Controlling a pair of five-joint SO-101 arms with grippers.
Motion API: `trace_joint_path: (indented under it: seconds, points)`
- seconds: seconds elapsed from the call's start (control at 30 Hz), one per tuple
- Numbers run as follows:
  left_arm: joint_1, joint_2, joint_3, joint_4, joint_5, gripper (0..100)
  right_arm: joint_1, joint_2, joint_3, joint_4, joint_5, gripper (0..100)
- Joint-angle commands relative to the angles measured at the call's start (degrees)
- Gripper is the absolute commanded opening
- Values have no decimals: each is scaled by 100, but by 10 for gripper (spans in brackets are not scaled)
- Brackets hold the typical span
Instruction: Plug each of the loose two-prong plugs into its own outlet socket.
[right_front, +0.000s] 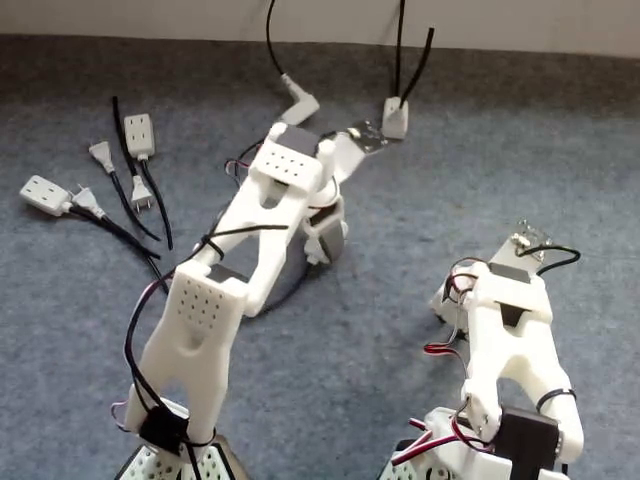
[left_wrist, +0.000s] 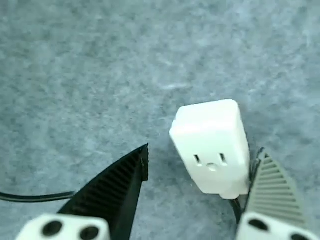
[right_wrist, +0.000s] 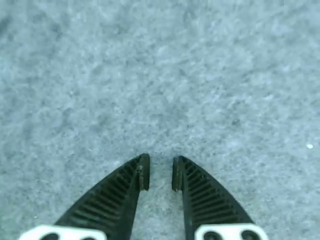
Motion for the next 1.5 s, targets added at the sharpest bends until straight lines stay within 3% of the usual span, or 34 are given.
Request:
trace_joint_path:
  seconds: [0.0, 0.37, 0.7, 1.0, 1.17, 1.47]
  points:
    - [-277, -110, -75, -281, -105, 309, 127, -13, -57, -127, -53, 105]
    - [-1024, -110, -488, -132, -897, 309, 127, -13, -57, -136, -53, 105]
    - [-1701, -75, -1473, 1055, -1547, 309, 127, -13, -57, -286, -53, 105]
    - [-2519, 136, -1508, 1073, -2013, 309, 127, -13, -57, -286, -53, 105]
    - [-2132, -224, -1499, 1187, -1653, 309, 127, -13, -57, -286, -53, 105]
    - [-769, -769, -1473, 1345, -738, 309, 127, -13, -57, -286, -53, 105]
